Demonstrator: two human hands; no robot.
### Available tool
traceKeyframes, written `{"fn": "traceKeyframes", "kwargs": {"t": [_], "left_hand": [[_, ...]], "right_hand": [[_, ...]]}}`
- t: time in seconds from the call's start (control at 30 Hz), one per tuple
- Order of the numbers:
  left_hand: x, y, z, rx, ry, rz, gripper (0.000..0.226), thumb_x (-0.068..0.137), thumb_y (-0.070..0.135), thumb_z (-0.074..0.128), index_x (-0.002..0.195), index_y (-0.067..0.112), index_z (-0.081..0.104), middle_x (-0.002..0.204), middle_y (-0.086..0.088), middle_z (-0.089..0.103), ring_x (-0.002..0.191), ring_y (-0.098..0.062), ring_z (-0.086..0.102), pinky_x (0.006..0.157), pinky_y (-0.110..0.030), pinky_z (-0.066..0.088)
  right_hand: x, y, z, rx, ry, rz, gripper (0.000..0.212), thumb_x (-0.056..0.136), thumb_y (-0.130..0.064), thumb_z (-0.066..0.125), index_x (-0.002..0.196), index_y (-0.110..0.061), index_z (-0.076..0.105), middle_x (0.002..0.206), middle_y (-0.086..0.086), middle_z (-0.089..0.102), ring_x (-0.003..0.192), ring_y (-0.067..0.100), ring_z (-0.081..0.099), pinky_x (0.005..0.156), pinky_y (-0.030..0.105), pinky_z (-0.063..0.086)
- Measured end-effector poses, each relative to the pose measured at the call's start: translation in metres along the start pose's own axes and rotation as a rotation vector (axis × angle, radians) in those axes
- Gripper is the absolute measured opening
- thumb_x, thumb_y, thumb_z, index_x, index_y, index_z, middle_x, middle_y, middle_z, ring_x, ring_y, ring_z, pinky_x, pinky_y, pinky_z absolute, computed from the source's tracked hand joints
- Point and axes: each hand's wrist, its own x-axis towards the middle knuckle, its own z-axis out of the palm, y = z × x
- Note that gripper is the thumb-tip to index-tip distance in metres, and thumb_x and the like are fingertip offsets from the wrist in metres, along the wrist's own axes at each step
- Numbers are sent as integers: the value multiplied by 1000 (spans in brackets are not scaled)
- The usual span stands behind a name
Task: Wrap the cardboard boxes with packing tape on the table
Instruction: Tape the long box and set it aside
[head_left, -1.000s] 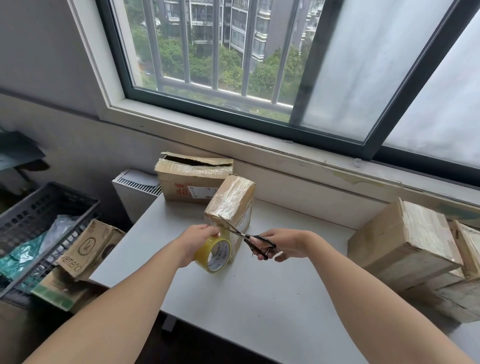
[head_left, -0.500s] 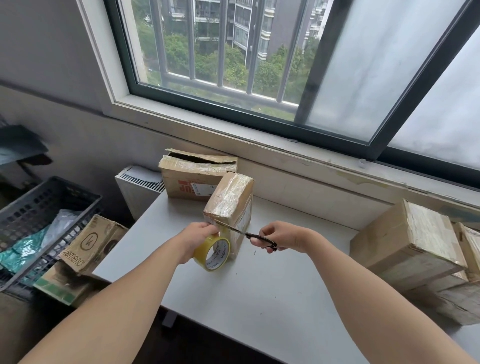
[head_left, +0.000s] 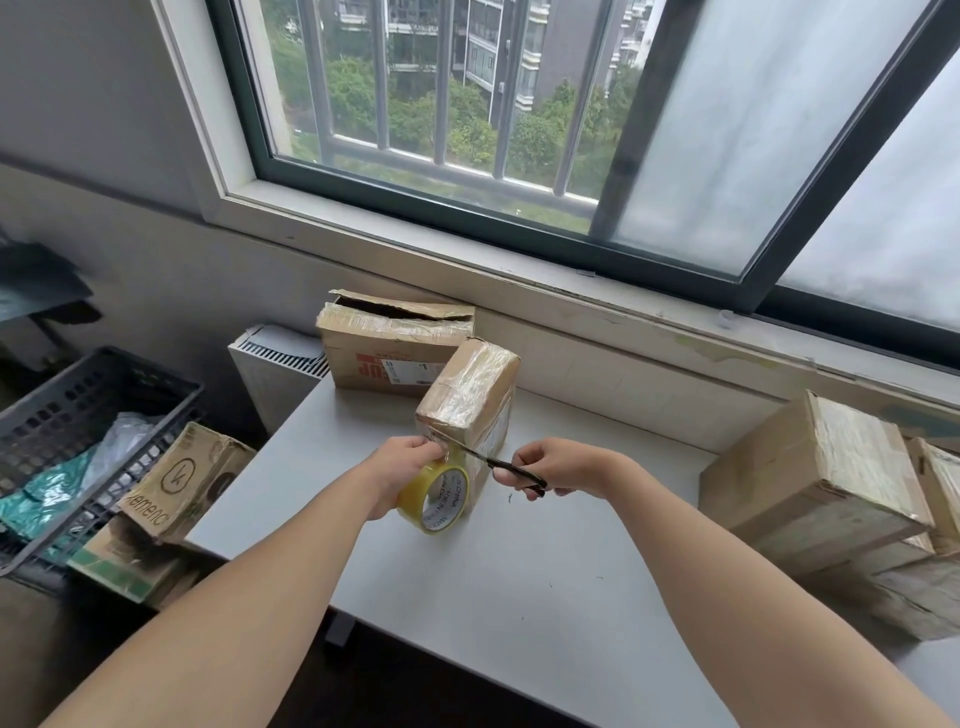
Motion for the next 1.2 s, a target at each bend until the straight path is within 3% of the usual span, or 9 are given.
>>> {"fn": "traceKeyframes", "kwargs": {"t": [0.17, 0.27, 0.4, 0.57, 0.67, 0.77, 0.93, 1.0, 1.2], "left_hand": [[2, -1, 1, 23, -27, -9, 21, 96, 28, 71, 108, 11, 74, 94, -7, 75, 79, -19, 67, 70, -29, 51], [2, -1, -2, 48, -29, -5, 21, 96, 28, 70, 108, 11, 74, 89, -5, 74, 75, -18, 66, 66, -27, 51], [2, -4, -8, 66, -31, 9, 22, 96, 32, 72, 107, 13, 75, 94, -6, 75, 84, -21, 67, 75, -31, 52], [4, -7, -11, 204, -44, -8, 20, 93, 38, 74, 103, 21, 75, 106, -5, 72, 94, -21, 65, 85, -38, 55], [3, -19, 6, 302, -61, -2, 18, 91, 41, 74, 93, 24, 76, 95, -1, 69, 87, -19, 61, 76, -31, 48], [2, -27, 16, 215, -60, 30, 18, 95, 35, 70, 84, 21, 73, 84, 0, 64, 80, -18, 54, 71, -29, 41], [4, -37, -3, 388, -134, -36, 28, 94, 45, 69, 96, 17, 77, 112, -5, 66, 99, -21, 60, 79, -30, 47], [8, -41, -10, 401, -115, -49, 28, 95, 45, 69, 89, 18, 76, 118, -9, 63, 100, -24, 58, 82, -33, 46], [17, -41, -10, 391, -89, -60, 23, 93, 46, 70, 85, 25, 76, 121, -10, 67, 101, -27, 60, 82, -35, 47]], "right_hand": [[4, -5, 2, -26, 6, -4, 45, 80, -69, 73, 80, -25, 59, 69, -6, 62, 78, 18, 40, 58, 30, 22], [7, -6, 3, -15, 53, -39, 41, 81, -61, 77, 70, -26, 60, 66, -6, 62, 67, 9, 50, 57, 23, 28], [13, -5, 2, -9, 90, -95, 44, 83, -47, 82, 56, -24, 55, 58, -8, 59, 60, 5, 54, 57, 15, 40], [16, -7, 6, -12, 63, -102, 44, 83, -50, 81, 62, -21, 56, 60, -6, 60, 60, 5, 53, 59, 18, 39], [19, -20, 9, 74, 97, -156, 45, 85, -52, 78, 75, -16, 54, 60, -3, 55, 55, 7, 49, 53, 18, 31], [22, -23, 8, 19, 13, -209, 48, 77, -51, 85, 63, -22, 50, 64, -1, 56, 64, 11, 55, 67, 23, 40], [20, 24, 13, -82, 28, -54, 45, 76, -49, 87, 65, -21, 54, 64, -3, 66, 62, 7, 57, 67, 25, 40], [21, 47, 19, -131, 55, 36, 44, 77, -53, 84, 72, -20, 56, 66, -8, 70, 65, 5, 58, 70, 26, 42], [32, 104, 37, -350, 172, 299, 43, 80, -59, 77, 68, -19, 71, 73, -4, 77, 65, 8, 61, 72, 25, 50]]}}
